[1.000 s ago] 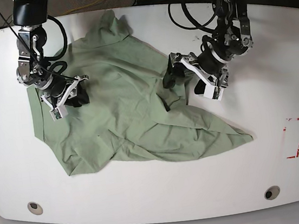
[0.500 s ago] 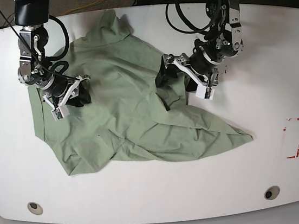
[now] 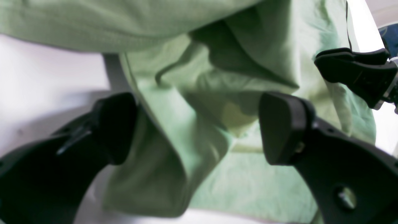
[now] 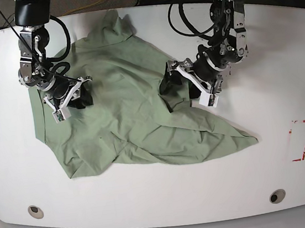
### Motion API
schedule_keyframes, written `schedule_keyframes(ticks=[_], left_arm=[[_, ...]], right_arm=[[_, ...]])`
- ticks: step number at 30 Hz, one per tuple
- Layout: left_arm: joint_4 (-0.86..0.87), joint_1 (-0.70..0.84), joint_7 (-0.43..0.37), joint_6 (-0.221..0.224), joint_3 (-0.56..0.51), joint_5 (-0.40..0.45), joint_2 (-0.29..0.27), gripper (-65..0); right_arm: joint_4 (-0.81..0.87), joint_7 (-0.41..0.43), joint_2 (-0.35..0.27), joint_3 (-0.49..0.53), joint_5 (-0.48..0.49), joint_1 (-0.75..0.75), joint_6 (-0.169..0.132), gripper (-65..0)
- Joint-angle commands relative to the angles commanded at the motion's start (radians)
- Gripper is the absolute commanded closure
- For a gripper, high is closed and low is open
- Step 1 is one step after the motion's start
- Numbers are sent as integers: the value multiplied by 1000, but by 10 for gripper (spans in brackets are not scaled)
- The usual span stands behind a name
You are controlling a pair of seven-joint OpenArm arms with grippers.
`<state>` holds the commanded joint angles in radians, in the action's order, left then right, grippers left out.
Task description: Layout the t-shirt on the table in an organized manner, then fold the t-shirt properly
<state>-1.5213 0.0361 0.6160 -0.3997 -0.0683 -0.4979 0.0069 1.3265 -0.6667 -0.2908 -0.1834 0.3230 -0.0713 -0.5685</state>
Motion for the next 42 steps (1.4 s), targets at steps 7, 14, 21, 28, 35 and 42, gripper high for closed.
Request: schedule_keyframes(ticks=[7,14,21,28,35,42], left_arm=[[0,-9,0,0,-6,0,-2,-540],[0,-15,0,2,-6,0,-2,-528],[0,-15,0,0,-6,0,0,-271],[0,-15,0,0,-5,0,2,-154],[-9,-9,0,0,-2,-3,20,-152],[-9,-6,0,0,20,-3,31,-75]], right_arm=[[-2,0,0,0,0,0,0,-151],[-2,0,0,0,0,0,0,-151],[-2,0,0,-2,0,0,0,-151],[-2,0,0,-2,3,0,0,-151],[-2,0,0,-2,3,0,0,-151],[-2,0,-2,-8,3,0,0,-151]])
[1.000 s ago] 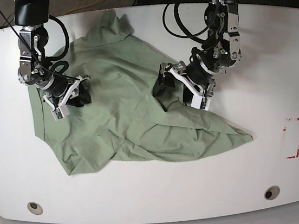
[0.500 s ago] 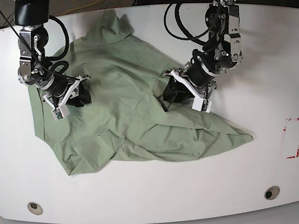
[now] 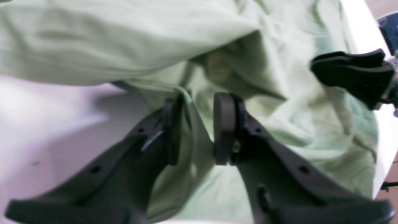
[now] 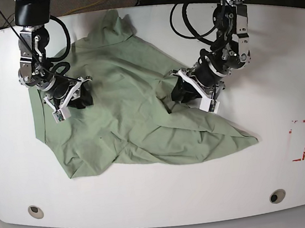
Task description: Layout the t-shirt on the table in an organized manner, then fold the t-shirt properly
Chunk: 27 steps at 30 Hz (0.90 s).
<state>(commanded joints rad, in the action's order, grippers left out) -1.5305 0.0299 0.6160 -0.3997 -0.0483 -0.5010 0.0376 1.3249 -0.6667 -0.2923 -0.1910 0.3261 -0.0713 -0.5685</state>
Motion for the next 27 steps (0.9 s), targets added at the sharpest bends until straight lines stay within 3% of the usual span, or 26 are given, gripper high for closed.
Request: schedule_keyframes(ticks=[3,15,27], left_arm=[[0,3,2,0,37,2,0,-34],[-44,44,2,0,81,2,41,-32],[-224,123,8,0,87,-2,97,-32]], right_arm=[[0,0,-2,0,0,0,0,-151],[0,0,0,0,2,0,0,-151],[0,0,2,5,3,5,2,-151]])
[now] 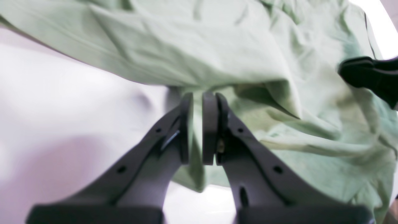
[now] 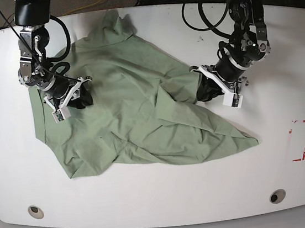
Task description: Layout the t-shirt on the table in an organized manner, then fold the t-shirt properly
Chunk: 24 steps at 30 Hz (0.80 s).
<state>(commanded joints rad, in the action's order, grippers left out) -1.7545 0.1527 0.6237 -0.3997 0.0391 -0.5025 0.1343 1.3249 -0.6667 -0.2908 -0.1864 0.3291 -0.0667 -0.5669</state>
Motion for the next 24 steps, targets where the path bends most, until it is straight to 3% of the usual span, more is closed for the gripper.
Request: schedule_keyframes(ticks=[8,11,14,20,24], left_arm=[[-12,23,3,0,20,2,8,-39],[-11,14,46,0,21,3,5,-82],[-11,-6,77,18,21,5,0,-178],[-11,-23,74,164,21,5,-31,-437],[-8,-52,78,175,17,5,-34,-549]], right_arm=[[0,0,0,0,0,0,0,-151],[0,0,0,0,0,0,0,-151],[0,0,2,0,0,0,0,-151],[0,0,17,0,-5,0,0,-151],[0,0,20,0,-5,0,0,-151]])
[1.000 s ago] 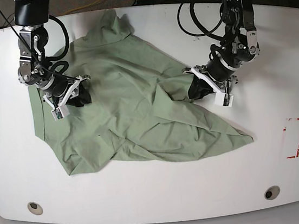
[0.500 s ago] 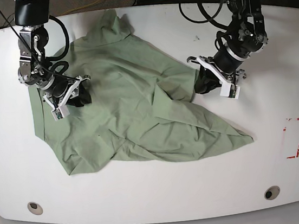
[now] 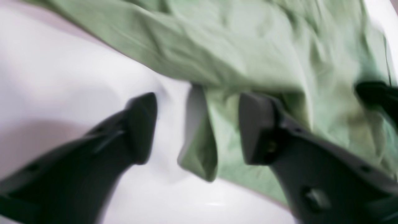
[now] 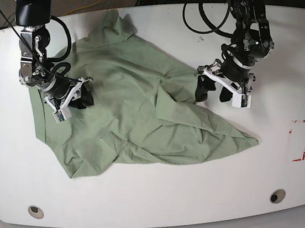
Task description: Layout the t-shirt on the table in an organized manner, then fold the t-shirt properly
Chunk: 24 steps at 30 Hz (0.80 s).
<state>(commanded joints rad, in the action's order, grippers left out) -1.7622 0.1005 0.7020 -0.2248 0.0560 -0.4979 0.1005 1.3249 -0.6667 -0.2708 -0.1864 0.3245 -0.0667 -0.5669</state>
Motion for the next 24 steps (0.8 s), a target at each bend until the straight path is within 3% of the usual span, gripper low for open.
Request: schedule_keyframes(ticks=[10,20,24], left_arm=[[157,-74,-6,0,-77,-5,-2,-566],[230,-100,-6,0,-135,-5,-3,-437],[255,-112,-6,0,-137,-5,-3,-427]], right_arm=[[0,0,2,0,2,-2,0,-151],[0,0,2,0,0,0,2,-151],[0,0,2,-2,0,0,2,-151]])
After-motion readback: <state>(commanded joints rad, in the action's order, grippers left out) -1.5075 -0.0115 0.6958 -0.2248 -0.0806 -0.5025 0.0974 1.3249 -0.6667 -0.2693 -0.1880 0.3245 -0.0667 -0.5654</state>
